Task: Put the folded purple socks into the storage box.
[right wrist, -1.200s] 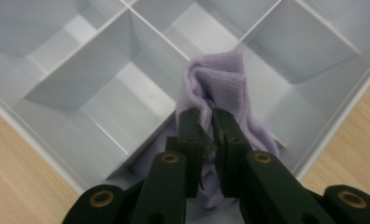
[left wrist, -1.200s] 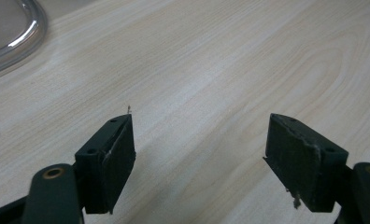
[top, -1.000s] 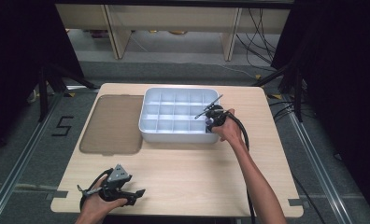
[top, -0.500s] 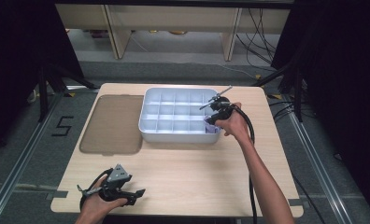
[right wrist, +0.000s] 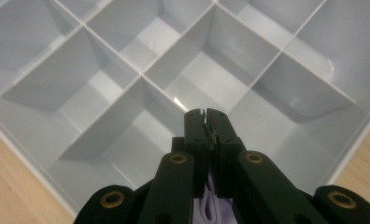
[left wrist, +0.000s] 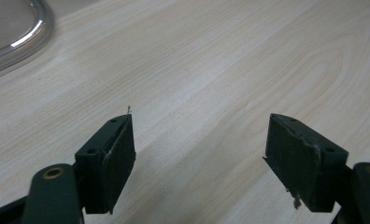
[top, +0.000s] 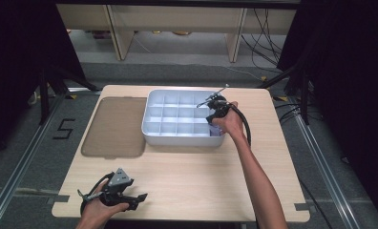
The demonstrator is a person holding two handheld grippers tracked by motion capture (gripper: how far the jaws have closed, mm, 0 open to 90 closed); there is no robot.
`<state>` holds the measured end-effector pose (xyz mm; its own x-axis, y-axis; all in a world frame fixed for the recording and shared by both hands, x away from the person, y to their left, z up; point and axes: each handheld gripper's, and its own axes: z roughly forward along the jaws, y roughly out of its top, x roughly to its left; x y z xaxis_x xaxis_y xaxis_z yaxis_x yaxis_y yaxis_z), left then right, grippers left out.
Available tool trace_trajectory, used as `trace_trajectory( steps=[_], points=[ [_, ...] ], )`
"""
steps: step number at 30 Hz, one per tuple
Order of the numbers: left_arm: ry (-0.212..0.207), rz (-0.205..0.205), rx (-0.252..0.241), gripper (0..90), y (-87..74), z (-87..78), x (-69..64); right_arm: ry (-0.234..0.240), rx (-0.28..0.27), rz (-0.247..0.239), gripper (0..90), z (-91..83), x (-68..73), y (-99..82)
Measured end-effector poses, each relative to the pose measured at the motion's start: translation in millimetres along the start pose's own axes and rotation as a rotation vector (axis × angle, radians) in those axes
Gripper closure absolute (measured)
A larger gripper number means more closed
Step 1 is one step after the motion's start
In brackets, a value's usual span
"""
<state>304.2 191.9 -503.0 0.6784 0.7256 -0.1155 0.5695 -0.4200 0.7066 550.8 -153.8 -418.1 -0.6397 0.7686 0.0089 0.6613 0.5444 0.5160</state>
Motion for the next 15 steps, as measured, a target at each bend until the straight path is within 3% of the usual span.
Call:
trace_trajectory(
  steps=[3,4,9,10,14,15],
  points=[
    [0.010,0.000,-0.002,23.7,0.4,0.1,0.1,-0.010,0.032,-0.002,88.9,-0.7,-3.1,-8.5],
    [0.000,0.028,0.010,23.7,0.9,-1.1,1.1,-0.007,0.036,-0.009,89.0,0.2,-4.2,-10.6],
    [0.006,0.005,0.004,23.7,1.0,0.6,-1.1,0.010,0.056,0.004,90.0,8.4,-5.2,-18.8],
    [0.004,0.021,0.015,23.7,1.3,-0.4,-0.2,0.012,0.062,0.018,90.0,8.4,-4.2,-18.9],
    [0.006,0.007,0.002,23.7,0.9,0.5,-1.2,-0.003,0.094,-0.013,90.0,11.2,-6.5,-20.6],
    [0.000,0.024,0.015,23.7,1.0,-0.3,-0.1,0.006,0.117,0.003,90.0,12.7,-6.3,-21.5]
  ],
)
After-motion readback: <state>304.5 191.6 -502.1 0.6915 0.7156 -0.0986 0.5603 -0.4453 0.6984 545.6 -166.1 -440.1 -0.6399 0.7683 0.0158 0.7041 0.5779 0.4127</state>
